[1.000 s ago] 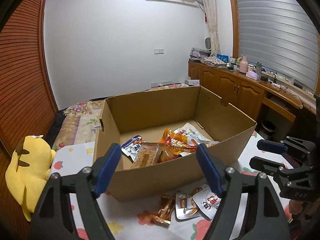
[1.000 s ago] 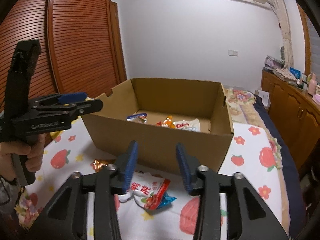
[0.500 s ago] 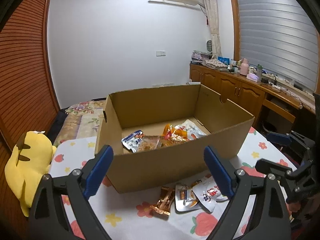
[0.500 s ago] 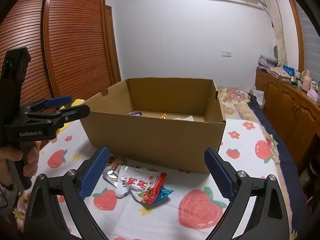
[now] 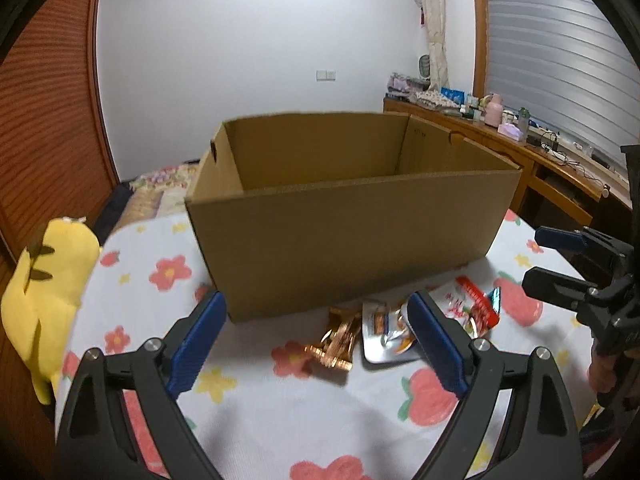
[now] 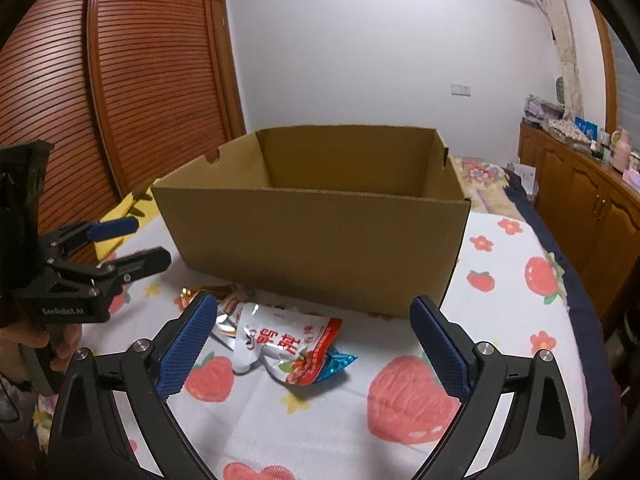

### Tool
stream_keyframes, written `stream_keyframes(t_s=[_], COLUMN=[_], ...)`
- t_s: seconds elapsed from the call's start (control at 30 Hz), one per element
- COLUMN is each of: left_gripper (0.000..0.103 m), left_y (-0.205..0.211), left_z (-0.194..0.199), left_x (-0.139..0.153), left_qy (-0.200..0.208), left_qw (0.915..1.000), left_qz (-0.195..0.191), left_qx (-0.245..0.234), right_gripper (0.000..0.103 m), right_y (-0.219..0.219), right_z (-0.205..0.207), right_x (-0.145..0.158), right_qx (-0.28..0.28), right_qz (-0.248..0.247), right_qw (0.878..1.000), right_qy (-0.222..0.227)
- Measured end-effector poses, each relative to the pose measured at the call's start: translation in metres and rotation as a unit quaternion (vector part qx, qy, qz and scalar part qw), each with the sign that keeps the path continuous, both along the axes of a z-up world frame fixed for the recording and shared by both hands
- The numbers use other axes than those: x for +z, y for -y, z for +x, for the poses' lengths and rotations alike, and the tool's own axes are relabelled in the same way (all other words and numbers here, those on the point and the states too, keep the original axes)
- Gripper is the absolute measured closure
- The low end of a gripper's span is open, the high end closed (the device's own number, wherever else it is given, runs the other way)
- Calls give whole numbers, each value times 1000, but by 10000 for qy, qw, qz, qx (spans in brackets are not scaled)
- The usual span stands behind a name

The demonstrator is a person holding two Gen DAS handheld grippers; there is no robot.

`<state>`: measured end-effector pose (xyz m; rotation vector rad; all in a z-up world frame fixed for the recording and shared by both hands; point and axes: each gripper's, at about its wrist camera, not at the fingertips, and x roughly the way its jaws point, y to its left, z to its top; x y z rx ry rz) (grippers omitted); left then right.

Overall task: Organize snacks
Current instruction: 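Move both tools back over the remaining packets on the table, then grasp the white duck-neck pouch with the right gripper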

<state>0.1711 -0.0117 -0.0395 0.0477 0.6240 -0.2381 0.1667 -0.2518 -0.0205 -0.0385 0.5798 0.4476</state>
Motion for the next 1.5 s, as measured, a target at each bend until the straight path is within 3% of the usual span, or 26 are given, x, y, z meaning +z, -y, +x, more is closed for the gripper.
stream_keyframes(t_s=[0.5, 0.9, 1.07, 1.2, 1.5], left_gripper=[10, 10, 10, 10, 10], left_y=[-10, -12, -14, -15, -16], left_z=[1, 5, 8, 8, 9], left_x=[-27, -34, -37, -37, -38], left_qy=[-419, -600, -663, -673, -694], left_qw=[9991, 9982, 9978, 9977, 9976], left_qz=[11, -15, -14, -17, 8], left_qx=[6, -18, 47, 55, 67], right_gripper=[5, 6, 16, 31, 47], right_y=[-31, -52, -53, -50, -40], right_z=[30, 52, 64, 61, 43], right_x=[-38, -54, -60, -57, -54], right_qx=[352, 481, 547, 564, 528], right_qz=[-457, -882, -868, -793, -692], right_qw=[9951, 9888, 9849, 9861, 9882], right_qy=[-803, -1102, -1397, -1348, -1263])
